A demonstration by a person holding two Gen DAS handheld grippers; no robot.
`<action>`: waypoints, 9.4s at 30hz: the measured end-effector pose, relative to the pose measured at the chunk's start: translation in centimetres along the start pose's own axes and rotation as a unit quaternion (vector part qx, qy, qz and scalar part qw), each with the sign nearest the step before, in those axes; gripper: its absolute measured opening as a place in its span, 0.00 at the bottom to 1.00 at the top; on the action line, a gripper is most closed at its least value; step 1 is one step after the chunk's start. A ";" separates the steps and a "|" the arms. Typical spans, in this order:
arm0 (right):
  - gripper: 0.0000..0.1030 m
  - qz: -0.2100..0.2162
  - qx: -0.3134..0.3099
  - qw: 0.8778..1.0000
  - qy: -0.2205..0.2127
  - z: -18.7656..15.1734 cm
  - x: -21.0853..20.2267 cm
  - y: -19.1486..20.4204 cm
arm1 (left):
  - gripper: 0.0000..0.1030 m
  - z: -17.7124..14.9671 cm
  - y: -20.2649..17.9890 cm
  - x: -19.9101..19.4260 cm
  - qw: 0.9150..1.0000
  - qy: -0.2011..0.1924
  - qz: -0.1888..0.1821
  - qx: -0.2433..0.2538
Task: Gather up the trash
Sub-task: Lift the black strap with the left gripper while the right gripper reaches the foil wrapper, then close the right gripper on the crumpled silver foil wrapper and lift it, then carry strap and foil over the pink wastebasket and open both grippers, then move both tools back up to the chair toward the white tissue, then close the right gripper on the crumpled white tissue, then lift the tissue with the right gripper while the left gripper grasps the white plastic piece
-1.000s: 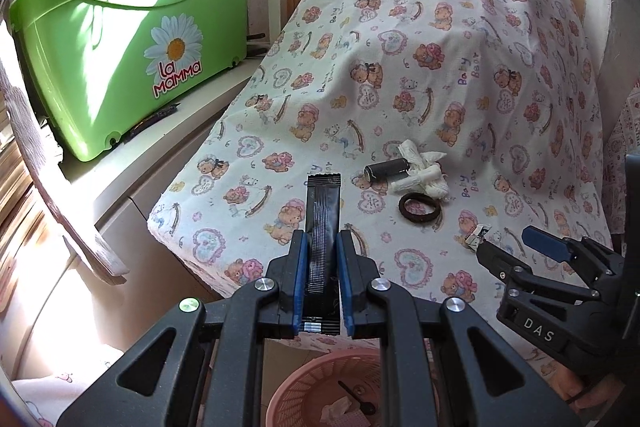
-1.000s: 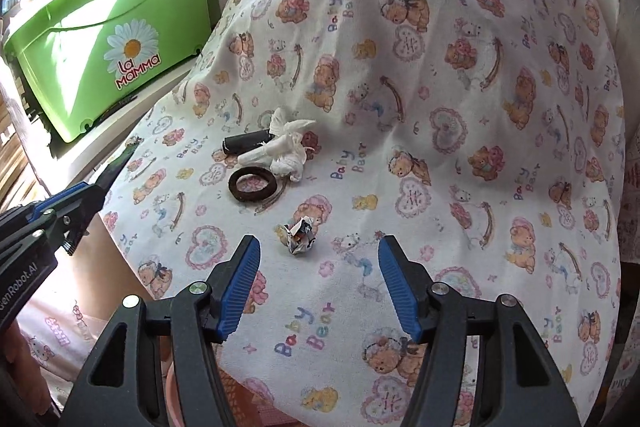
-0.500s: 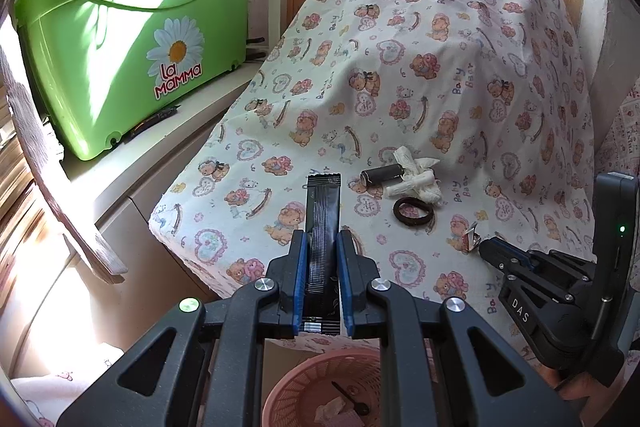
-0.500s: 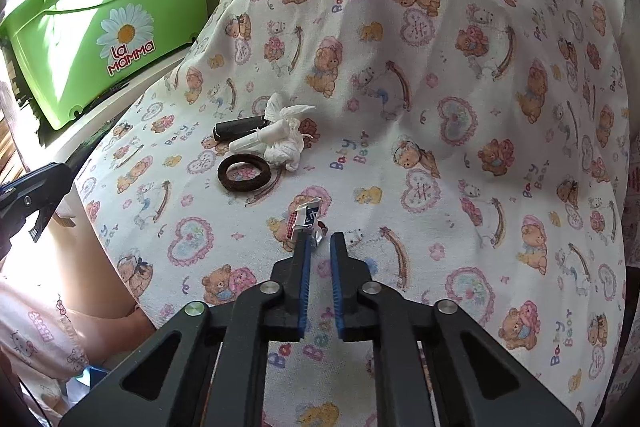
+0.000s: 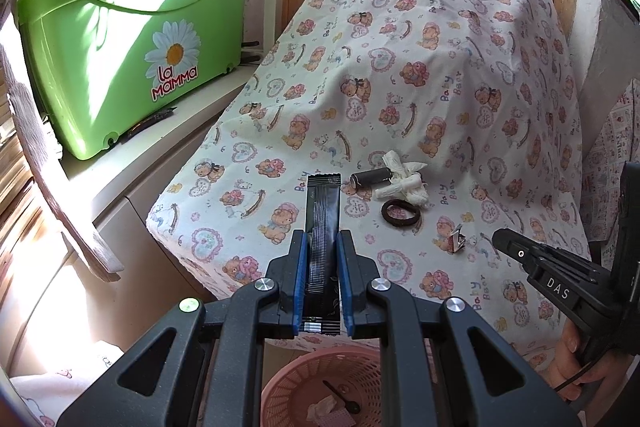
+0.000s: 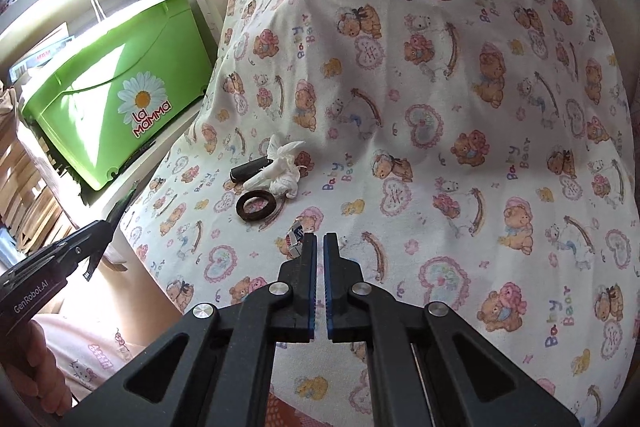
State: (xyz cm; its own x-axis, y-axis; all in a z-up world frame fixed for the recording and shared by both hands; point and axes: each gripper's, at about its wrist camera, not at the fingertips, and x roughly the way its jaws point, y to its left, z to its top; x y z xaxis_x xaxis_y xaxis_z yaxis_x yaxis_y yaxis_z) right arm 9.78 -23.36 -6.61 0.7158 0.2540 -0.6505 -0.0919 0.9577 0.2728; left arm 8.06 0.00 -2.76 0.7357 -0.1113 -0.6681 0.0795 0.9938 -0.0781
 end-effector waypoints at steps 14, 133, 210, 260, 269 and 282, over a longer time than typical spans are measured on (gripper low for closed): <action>0.55 -0.096 -0.127 0.987 0.016 0.1 4.9 5.5 | 0.13 -0.5 0.7 1.1 1.000 0.015 0.010 -0.003; 0.56 -0.083 -0.072 0.994 0.021 -8.6 -4.8 6.7 | 0.76 -6.3 1.6 -2.3 0.998 0.025 0.051 -0.011; 0.54 0.006 -0.004 0.998 0.063 6.2 7.5 2.1 | 0.95 6.6 2.8 3.9 0.997 -0.010 0.077 0.012; 0.12 -0.067 -0.062 0.993 0.072 4.4 0.4 0.3 | 0.93 -0.7 -5.4 3.2 0.987 0.083 -0.054 0.130; 0.12 -0.056 -0.073 0.993 0.076 2.8 -0.7 1.5 | 0.93 -1.8 -7.4 4.6 0.976 0.086 -0.075 0.187; 0.12 -0.057 -0.060 0.994 0.074 2.9 -1.2 0.3 | 0.81 -2.5 -9.3 6.5 0.970 0.088 -0.088 0.208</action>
State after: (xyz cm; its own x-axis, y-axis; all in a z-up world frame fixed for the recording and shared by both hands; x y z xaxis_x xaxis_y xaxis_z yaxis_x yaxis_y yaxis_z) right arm 10.95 -23.79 -3.68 0.6171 0.1526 -0.7720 -0.1047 0.9882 0.1116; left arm 10.42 -9.94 -8.18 0.5621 -0.2422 -0.7908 0.4847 0.8713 0.0776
